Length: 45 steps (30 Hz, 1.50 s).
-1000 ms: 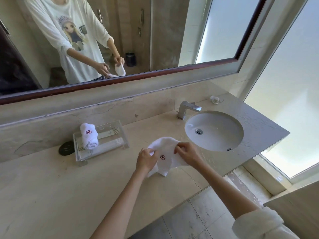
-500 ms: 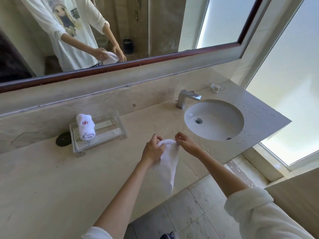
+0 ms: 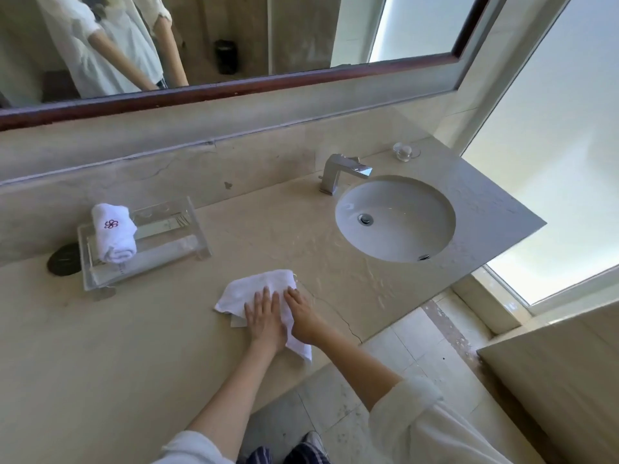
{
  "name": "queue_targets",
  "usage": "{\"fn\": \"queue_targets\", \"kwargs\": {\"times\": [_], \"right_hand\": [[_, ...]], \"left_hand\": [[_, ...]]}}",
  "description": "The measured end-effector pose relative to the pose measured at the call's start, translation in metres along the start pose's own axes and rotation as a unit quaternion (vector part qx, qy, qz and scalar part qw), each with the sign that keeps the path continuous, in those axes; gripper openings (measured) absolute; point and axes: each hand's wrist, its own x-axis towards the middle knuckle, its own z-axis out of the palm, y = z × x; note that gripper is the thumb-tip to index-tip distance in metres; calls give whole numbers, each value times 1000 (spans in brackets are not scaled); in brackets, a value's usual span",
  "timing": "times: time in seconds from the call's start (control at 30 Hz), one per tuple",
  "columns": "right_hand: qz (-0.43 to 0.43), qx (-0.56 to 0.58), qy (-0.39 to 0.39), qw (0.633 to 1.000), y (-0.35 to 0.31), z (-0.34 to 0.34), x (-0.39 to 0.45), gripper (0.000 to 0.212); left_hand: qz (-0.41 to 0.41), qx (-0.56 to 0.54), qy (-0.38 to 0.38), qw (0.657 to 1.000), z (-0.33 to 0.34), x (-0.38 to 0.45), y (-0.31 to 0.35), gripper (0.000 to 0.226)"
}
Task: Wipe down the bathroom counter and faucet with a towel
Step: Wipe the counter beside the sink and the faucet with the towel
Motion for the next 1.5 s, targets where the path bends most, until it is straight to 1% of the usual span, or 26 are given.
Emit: {"fn": "queue_targets", "kwargs": {"times": [0.07,0.13,0.2,0.23,0.27,0.3,0.4,0.47,0.57,0.63,0.7,0.77,0.83,0.87,0.9,0.97,1.0,1.1,1.2,1.27,1.37,1.43,1.5], "right_hand": [[-33,-37,-1,999,0,10,9,63],[-60,-68,-3,996,-2,18,16,59],[-76,-76,1,994,-5,29,24,56],[-83,-82,1,993,-5,36,29,59],[-83,-82,5,993,-6,41,33,65],[-71,-81,8,994,-6,46,35,70],[-27,-99,15,995,-14,50,34,56],[-13,-107,31,994,-16,54,38,56],[35,-87,25,995,-24,59,49,59],[63,-74,28,995,-34,60,55,60],[71,-60,50,994,-40,61,58,58],[58,-45,68,995,-39,63,59,57],[28,-38,90,995,-29,62,57,77],[15,-44,101,994,-22,62,58,79],[3,-53,112,992,-15,62,60,74],[-7,-60,126,990,1,62,65,56],[-11,-60,123,991,9,61,67,52],[-48,-61,118,990,26,47,64,52],[-76,-71,116,988,43,24,56,71],[-75,-93,110,987,61,10,56,73],[-49,-124,110,985,90,-12,62,65],[-16,-143,99,985,104,-24,66,59],[-3,-130,109,985,113,-33,71,52]], "left_hand": [[-11,-30,65,997,0,-3,4,81],[-37,-57,76,995,3,-5,-2,78],[-36,-93,53,994,15,-4,-13,75],[-30,-111,35,993,19,-4,-18,74],[-23,-123,24,992,21,-2,-24,69],[-15,-132,25,991,23,-2,-28,64],[13,-149,37,988,21,-2,-39,57],[14,-163,50,985,19,1,-44,57],[1,-169,87,982,13,7,-53,56],[-6,-169,126,978,15,11,-62,54],[-42,-187,134,972,21,17,-70,54],[-75,-197,134,968,22,19,-73,60],[-88,-184,125,971,19,19,-73,63],[-89,-178,130,971,19,20,-72,63],[-89,-175,138,971,19,21,-72,63],[-94,-184,153,966,19,24,-71,61],[-95,-191,153,965,20,26,-70,62],[-78,-196,156,965,18,28,-64,62],[-63,-170,147,972,14,30,-54,58],[-61,-154,134,977,12,31,-46,57],[-46,-113,114,986,12,32,-35,59],[-42,-109,106,987,13,32,-32,61],[-42,-111,97,988,13,34,-30,62]]}}
